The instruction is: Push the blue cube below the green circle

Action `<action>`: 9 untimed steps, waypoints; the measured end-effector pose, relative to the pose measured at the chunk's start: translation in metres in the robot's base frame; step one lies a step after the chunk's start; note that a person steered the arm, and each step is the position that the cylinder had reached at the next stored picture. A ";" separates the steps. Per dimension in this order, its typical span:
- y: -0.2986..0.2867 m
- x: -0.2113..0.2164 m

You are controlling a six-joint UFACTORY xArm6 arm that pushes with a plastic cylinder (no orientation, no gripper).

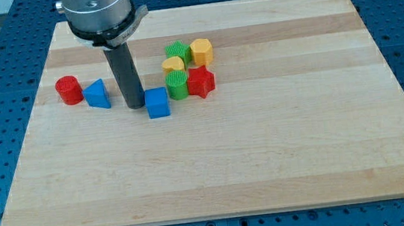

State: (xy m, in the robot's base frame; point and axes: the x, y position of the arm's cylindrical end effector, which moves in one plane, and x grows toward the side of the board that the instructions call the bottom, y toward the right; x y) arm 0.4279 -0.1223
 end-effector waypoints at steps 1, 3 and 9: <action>0.000 0.001; 0.002 0.007; 0.023 0.022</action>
